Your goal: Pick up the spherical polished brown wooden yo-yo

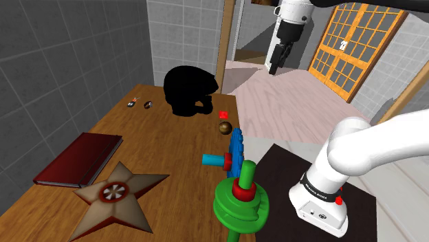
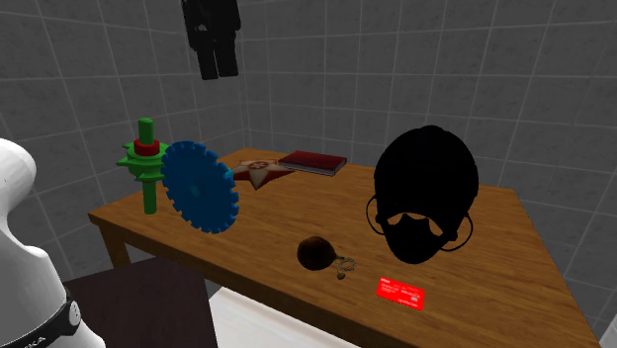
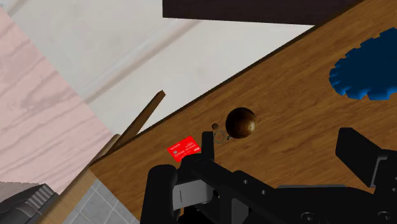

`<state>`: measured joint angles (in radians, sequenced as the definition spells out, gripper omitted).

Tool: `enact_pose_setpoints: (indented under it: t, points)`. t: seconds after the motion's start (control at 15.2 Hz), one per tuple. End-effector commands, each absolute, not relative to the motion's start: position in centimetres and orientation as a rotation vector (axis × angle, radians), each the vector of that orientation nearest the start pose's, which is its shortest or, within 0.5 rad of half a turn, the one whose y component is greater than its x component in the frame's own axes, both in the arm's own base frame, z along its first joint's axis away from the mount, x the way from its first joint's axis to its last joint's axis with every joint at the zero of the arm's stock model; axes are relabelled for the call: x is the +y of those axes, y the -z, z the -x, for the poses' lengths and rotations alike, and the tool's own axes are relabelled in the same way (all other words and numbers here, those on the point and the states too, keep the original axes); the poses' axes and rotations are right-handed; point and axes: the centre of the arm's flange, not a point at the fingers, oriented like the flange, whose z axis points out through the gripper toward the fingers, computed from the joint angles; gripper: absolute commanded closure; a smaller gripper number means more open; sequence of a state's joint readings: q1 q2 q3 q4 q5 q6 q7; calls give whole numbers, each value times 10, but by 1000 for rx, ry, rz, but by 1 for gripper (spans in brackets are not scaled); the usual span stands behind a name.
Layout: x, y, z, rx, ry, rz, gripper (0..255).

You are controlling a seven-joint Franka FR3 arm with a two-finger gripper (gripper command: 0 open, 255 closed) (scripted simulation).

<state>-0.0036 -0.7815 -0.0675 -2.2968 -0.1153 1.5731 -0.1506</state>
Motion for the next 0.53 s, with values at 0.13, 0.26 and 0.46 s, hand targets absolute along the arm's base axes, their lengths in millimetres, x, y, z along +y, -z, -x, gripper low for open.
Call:
enact_pose_setpoints:
  t: [0.13, 0.26, 0.46]
  points:
    - [-38, -595, -325, -161, 55, 3217, 0]
    - [-35, -573, -341, -170, 31, 3225, 0]
    - [-30, -540, -366, -183, -6, 3235, 0]
